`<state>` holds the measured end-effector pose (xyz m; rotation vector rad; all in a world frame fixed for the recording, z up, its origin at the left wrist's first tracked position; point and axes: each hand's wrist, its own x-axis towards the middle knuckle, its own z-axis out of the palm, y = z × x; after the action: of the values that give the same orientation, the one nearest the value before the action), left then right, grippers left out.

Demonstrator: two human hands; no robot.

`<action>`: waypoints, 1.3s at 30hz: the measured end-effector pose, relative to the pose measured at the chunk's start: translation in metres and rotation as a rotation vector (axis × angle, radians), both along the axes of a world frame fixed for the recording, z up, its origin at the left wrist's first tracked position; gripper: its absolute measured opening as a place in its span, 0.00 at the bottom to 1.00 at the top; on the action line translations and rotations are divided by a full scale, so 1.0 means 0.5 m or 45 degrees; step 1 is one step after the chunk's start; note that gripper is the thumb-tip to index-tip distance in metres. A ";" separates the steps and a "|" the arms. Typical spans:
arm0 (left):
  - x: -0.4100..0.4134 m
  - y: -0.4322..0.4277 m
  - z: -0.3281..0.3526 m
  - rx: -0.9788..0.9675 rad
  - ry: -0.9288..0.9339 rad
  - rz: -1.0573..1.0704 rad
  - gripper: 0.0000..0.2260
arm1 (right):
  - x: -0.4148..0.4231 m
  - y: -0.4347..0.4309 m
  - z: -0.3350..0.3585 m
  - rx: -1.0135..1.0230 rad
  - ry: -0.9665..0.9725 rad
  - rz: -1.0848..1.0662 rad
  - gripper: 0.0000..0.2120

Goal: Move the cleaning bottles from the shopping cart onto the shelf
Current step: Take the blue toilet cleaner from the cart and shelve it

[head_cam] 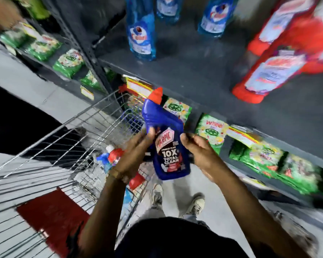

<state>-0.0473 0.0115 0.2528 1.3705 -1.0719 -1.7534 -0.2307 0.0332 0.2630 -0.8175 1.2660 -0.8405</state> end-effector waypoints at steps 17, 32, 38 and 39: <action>-0.604 0.047 0.206 -0.598 0.160 -0.742 0.16 | -0.506 0.247 0.126 -0.608 0.252 -0.821 0.11; -0.947 0.022 0.188 -0.670 0.228 -0.806 0.14 | -0.797 0.203 0.106 -0.689 0.122 -1.050 0.15; -0.955 0.015 0.161 -0.675 0.225 -0.803 0.14 | -0.817 0.201 0.089 -0.594 0.137 -1.032 0.16; -0.957 0.015 0.162 -0.674 0.230 -0.807 0.14 | -0.820 0.201 0.090 -0.583 0.142 -1.035 0.16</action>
<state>-0.5259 0.0191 0.3338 0.5624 -1.8322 -1.7652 -0.6405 0.1335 0.3082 -0.6977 1.5498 -1.8038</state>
